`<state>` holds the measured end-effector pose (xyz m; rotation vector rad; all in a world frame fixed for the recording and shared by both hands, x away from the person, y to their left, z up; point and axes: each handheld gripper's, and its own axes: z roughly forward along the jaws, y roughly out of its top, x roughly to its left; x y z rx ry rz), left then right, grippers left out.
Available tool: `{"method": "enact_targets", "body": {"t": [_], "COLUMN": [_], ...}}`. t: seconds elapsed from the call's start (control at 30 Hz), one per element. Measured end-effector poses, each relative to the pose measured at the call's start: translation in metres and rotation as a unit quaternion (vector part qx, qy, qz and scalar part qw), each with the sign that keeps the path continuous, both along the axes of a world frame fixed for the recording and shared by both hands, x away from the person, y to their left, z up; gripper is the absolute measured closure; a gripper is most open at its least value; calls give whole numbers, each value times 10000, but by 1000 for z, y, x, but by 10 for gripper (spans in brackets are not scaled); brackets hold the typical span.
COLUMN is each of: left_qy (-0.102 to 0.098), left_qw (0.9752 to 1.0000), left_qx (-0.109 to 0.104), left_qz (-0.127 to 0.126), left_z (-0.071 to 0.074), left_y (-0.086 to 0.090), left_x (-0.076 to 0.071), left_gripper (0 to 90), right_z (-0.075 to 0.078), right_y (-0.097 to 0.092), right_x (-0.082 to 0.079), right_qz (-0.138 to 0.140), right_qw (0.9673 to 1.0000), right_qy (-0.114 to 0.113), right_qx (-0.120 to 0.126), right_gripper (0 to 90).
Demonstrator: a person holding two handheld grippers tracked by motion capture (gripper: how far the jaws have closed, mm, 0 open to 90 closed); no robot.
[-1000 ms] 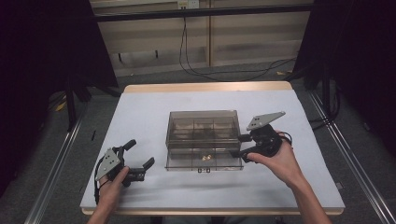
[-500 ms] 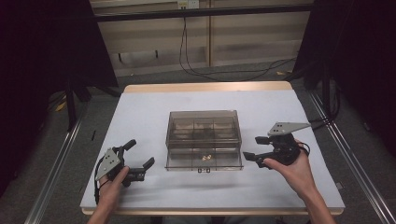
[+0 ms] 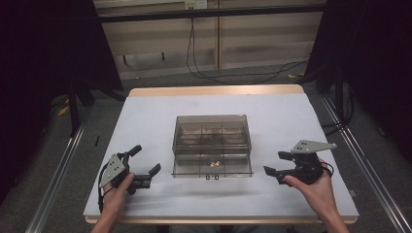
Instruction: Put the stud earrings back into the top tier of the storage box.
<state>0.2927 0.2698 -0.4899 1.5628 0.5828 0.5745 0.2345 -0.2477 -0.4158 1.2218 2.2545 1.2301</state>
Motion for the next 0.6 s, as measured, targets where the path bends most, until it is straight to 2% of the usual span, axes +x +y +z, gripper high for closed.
{"method": "enact_targets", "body": {"t": [0.17, 0.33, 0.4, 0.6], "left_qy": [-5, -6, -18, -8], "left_qw": [10000, 10000, 10000, 10000], "left_qx": [-34, 18, 24, 34], "left_qz": [10, 48, 19, 35], "left_z": [0, 0, 0, 0], "left_y": [0, 0, 0, 0], "left_x": [0, 0, 0, 0], "left_gripper": [7, 7, 7, 7], "right_z": [-7, -16, -19, -31], "right_y": [-9, -17, -20, -32], "right_x": [-7, -16, -20, -31], "right_qz": [-145, -382, -536, -768], "right_qw": [9999, 9992, 9983, 9965], "right_qy": [-30, -119, -152, -122], "right_qx": [36, 90, 163, 293], "right_gripper": [225, 226, 223, 213]}}
